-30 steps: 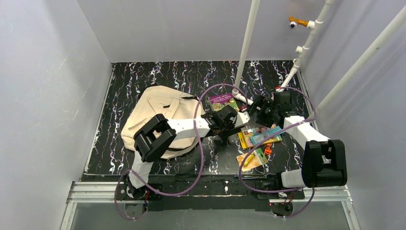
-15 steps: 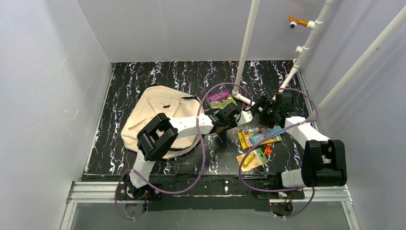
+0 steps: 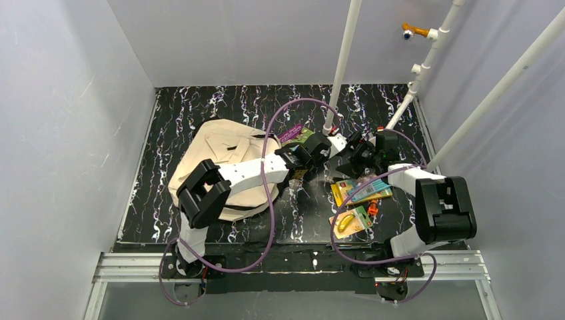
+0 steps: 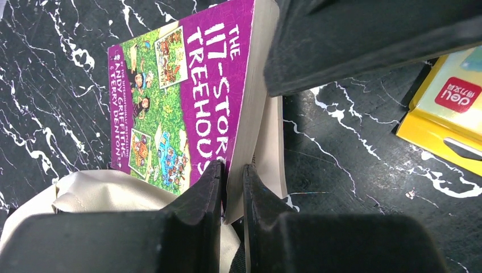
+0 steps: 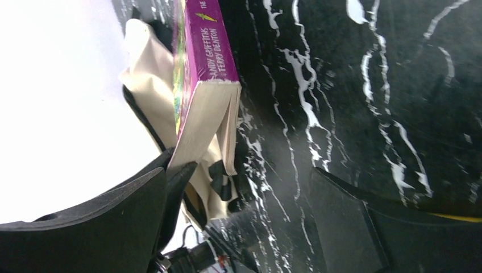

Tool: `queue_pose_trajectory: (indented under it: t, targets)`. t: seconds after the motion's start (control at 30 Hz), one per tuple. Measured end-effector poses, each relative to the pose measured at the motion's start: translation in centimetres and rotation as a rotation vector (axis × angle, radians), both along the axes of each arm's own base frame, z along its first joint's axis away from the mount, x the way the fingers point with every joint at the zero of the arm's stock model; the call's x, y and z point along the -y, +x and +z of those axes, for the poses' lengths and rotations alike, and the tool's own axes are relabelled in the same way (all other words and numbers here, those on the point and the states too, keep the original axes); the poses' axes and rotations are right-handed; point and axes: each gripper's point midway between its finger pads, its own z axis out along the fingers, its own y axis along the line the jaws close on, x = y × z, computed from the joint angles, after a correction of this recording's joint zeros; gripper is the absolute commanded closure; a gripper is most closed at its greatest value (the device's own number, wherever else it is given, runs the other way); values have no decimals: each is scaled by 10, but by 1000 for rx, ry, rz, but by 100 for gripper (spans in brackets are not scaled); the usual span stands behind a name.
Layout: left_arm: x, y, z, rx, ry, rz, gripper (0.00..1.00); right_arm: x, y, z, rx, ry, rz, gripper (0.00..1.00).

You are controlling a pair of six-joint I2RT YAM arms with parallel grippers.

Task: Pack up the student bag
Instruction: Pick up the book from the center of the board.

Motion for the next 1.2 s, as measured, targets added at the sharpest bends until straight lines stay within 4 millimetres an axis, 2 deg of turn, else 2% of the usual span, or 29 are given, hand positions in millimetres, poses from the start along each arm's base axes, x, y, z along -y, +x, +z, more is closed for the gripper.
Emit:
queue_pose_trajectory:
  t: [0.2, 0.27, 0.33, 0.4, 0.43, 0.47, 0.5, 0.53, 0.57, 0.6, 0.7, 0.77, 0.87, 0.97, 1.03, 1.1, 1.2]
  targets:
    - [2, -2, 3, -12, -29, 5, 100, -22, 18, 3, 42, 97, -2, 0]
    - [3, -4, 2, -23, -35, 2, 100, -34, 22, -1, 47, 120, 12, 13]
    - [5, -6, 1, -37, -44, -3, 100, -49, 21, -9, 41, 141, 38, 22]
    - [5, -8, 0, -51, -46, -5, 100, -64, 19, -16, 29, 166, 60, 37]
    - [4, -10, 0, -61, -49, -5, 100, -71, 18, -18, 29, 179, 70, 47]
    - [3, -13, 1, -71, -52, -7, 84, -76, 18, -18, 34, 189, 78, 61]
    - [2, -16, 4, -80, -60, -9, 61, -79, 19, -18, 40, 197, 82, 75]
    - [0, -20, 6, -93, -64, -11, 22, -81, 18, -15, 50, 208, 91, 83]
    - [-3, -24, 9, -114, -79, 1, 4, -83, 19, -11, 62, 222, 99, 86]
    - [-6, -27, 14, -120, -83, 7, 2, -83, 20, -9, 76, 224, 95, 89]
    - [-23, -38, 46, -123, -146, 70, 2, -79, 20, -17, 78, 188, 88, 96]
    - [-46, -45, 65, -94, -175, 124, 3, -73, 16, -26, 68, 125, 94, 99]
    - [-87, -51, 73, -41, -163, 216, 3, -64, 7, -24, 83, 19, 123, 99]
    - [-116, -55, 51, -44, -74, 287, 2, -55, 2, -12, 112, -92, 159, 99]
    - [-128, -57, 24, -81, 14, 321, 7, -51, -2, -3, 130, -171, 185, 99]
    - [-136, -61, -2, -118, 106, 344, 22, -47, -5, 3, 137, -239, 204, 99]
    - [-154, -66, -30, -154, 239, 383, 51, -42, -13, 14, 147, -347, 241, 99]
